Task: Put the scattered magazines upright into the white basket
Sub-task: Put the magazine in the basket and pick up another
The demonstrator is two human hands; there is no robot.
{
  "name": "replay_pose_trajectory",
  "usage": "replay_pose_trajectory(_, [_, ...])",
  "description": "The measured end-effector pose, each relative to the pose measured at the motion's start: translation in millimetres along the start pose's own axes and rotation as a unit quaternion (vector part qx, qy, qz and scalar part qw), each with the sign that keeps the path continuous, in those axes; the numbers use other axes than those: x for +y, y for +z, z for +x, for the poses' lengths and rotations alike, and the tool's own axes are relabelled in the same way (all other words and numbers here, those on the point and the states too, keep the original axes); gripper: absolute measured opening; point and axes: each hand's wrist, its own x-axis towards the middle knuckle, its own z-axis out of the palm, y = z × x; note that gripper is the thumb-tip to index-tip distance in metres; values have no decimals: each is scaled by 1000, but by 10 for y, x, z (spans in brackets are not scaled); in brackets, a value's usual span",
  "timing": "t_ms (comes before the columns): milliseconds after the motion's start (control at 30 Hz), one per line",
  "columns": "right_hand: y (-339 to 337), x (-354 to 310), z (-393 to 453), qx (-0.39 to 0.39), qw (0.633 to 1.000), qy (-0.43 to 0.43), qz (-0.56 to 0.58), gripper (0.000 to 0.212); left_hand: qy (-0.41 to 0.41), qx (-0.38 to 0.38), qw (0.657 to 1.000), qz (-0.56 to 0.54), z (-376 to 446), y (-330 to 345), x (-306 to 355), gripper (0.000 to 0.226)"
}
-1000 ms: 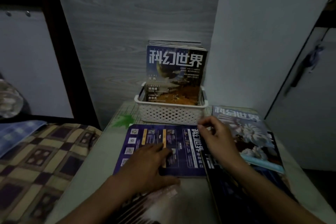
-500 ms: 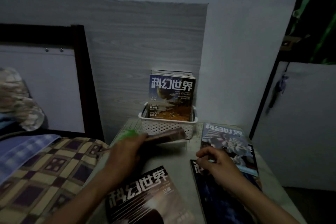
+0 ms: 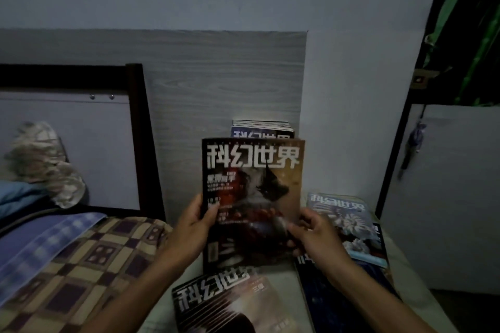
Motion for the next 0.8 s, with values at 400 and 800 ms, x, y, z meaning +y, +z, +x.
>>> replay_pose_trajectory(400, [-97, -250, 681, 109, 984, -140, -31, 17, 39, 96, 991, 81, 684, 28, -78, 33])
replay_pose_trajectory(800, [-62, 95, 2057, 236, 947, -86, -200, 9, 14, 157, 966, 203, 2063, 441, -739, 20])
